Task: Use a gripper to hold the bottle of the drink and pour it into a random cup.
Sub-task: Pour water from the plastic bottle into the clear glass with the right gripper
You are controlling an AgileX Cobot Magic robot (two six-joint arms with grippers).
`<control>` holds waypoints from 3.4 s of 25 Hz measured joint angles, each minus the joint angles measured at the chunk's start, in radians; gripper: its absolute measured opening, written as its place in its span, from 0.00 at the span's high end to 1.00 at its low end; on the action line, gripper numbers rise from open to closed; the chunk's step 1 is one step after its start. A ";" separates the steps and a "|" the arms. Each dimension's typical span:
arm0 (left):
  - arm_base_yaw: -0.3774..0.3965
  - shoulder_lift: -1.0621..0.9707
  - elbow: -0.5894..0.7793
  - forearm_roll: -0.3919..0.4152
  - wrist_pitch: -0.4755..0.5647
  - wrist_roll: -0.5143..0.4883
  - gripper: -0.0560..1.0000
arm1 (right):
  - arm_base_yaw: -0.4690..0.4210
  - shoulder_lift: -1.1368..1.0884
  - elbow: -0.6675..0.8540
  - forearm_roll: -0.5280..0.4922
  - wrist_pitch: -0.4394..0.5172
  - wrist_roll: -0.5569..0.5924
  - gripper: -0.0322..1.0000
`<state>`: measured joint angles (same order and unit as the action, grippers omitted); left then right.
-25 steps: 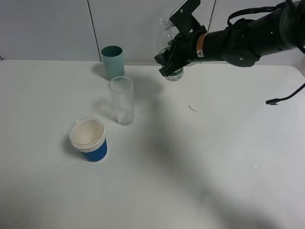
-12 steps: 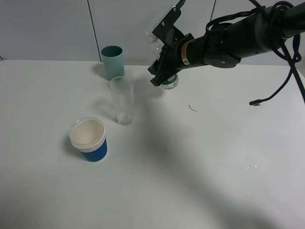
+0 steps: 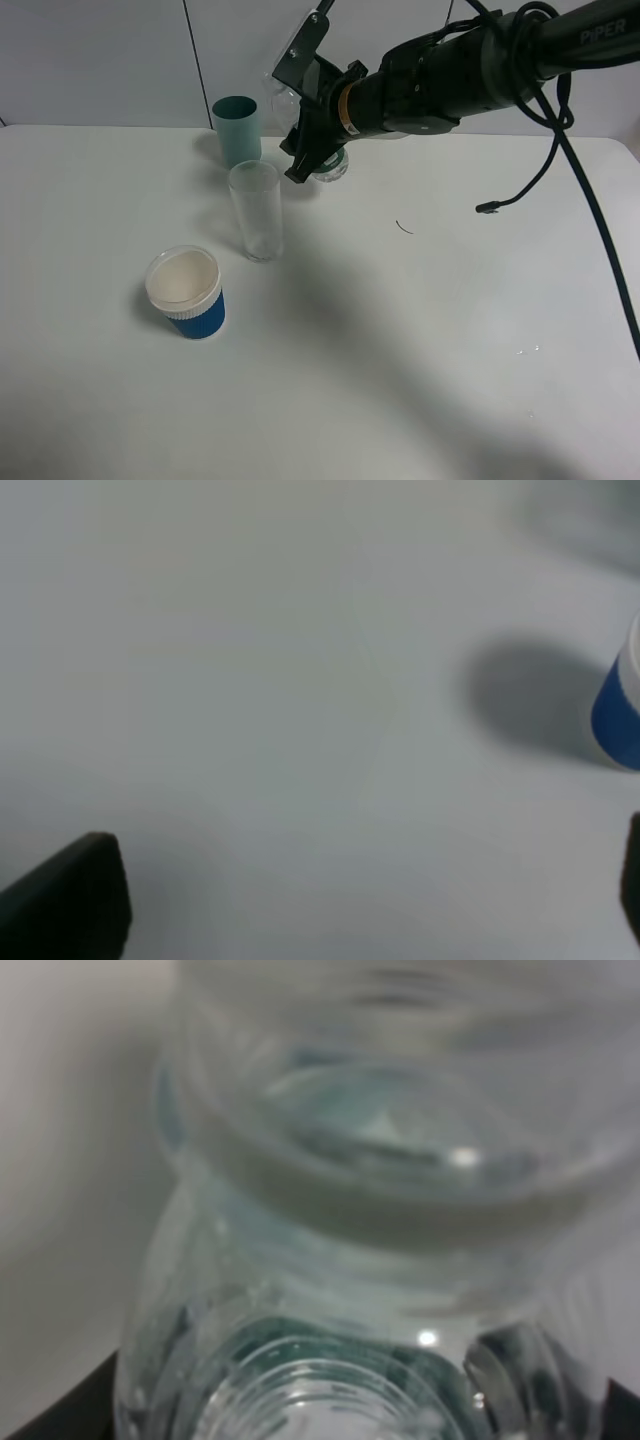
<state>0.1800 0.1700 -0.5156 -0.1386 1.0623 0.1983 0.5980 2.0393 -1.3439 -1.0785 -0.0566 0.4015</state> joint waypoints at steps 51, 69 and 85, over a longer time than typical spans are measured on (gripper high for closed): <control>0.000 0.000 0.000 0.000 0.000 0.000 0.01 | 0.053 0.015 -0.021 -0.207 0.134 -0.413 0.43; 0.000 0.000 0.000 0.000 0.000 0.000 0.01 | 0.077 0.001 -0.021 -0.319 0.163 -0.460 0.43; 0.000 0.000 0.000 0.000 0.000 0.000 0.01 | 0.084 0.001 -0.021 -0.320 0.184 -0.568 0.43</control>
<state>0.1800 0.1700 -0.5156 -0.1386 1.0623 0.1983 0.6824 2.0404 -1.3648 -1.3983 0.1275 -0.1666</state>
